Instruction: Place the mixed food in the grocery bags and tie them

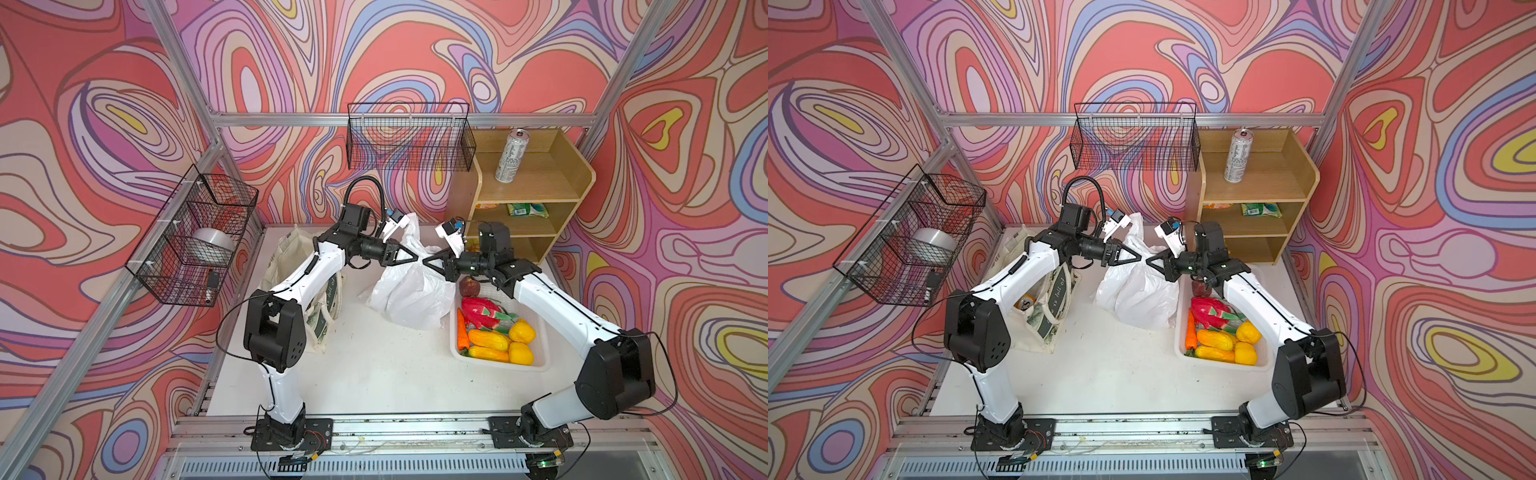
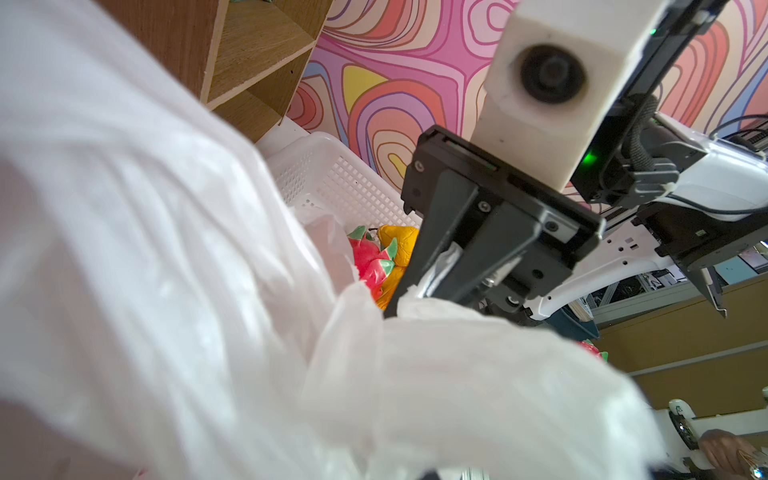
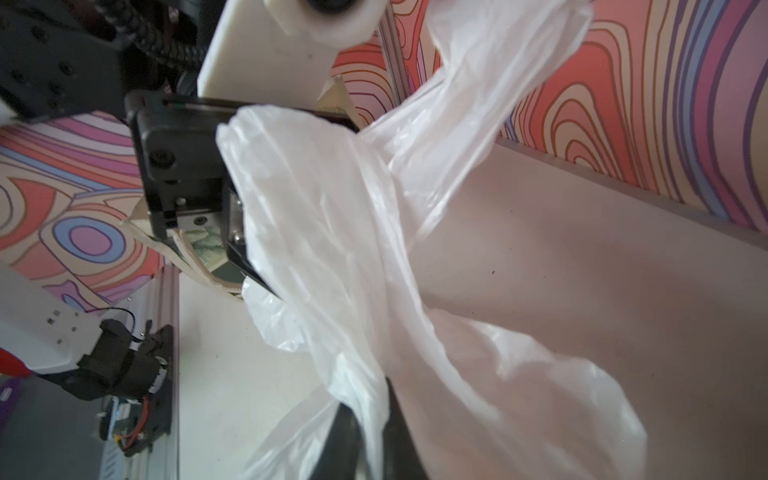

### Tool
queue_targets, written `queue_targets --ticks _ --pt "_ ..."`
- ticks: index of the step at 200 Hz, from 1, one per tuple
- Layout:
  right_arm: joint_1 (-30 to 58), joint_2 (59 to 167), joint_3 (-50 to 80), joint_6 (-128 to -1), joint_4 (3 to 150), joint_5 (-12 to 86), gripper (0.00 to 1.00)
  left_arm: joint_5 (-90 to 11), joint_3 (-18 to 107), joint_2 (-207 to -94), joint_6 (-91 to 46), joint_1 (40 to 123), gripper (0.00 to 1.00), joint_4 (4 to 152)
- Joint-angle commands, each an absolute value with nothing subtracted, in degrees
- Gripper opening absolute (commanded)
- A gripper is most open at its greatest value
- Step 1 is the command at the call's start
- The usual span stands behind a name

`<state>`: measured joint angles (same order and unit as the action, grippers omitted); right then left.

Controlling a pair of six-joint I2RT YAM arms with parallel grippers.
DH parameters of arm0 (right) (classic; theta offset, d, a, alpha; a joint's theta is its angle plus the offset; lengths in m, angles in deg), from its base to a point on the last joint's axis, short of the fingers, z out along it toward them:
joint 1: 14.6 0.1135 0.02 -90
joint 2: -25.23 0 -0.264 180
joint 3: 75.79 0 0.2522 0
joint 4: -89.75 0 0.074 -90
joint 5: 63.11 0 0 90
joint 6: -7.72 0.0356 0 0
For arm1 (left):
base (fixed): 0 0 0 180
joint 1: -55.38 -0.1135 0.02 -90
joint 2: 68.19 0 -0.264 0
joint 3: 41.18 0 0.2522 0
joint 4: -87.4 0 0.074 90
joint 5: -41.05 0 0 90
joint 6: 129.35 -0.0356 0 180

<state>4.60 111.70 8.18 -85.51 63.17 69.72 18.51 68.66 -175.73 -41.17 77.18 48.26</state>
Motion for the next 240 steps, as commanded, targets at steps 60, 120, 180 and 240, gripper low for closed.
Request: queue_targets --ticks 60,120,180,240 --pt "4.7 109.3 10.4 -87.3 60.8 64.8 0.0 14.7 71.3 -173.6 -49.9 77.3 0.27 38.8" --pt "4.7 111.4 13.7 -90.3 54.8 66.9 0.0 14.8 72.5 -174.1 -48.8 77.3 0.31 40.3" --pt "5.2 114.0 15.9 -92.5 51.0 66.3 0.0 14.9 72.3 -173.3 -46.8 77.3 0.33 42.9" --pt "5.7 114.8 15.9 -93.1 50.2 65.6 0.0 14.6 71.6 -172.6 -43.2 77.3 0.35 47.3"
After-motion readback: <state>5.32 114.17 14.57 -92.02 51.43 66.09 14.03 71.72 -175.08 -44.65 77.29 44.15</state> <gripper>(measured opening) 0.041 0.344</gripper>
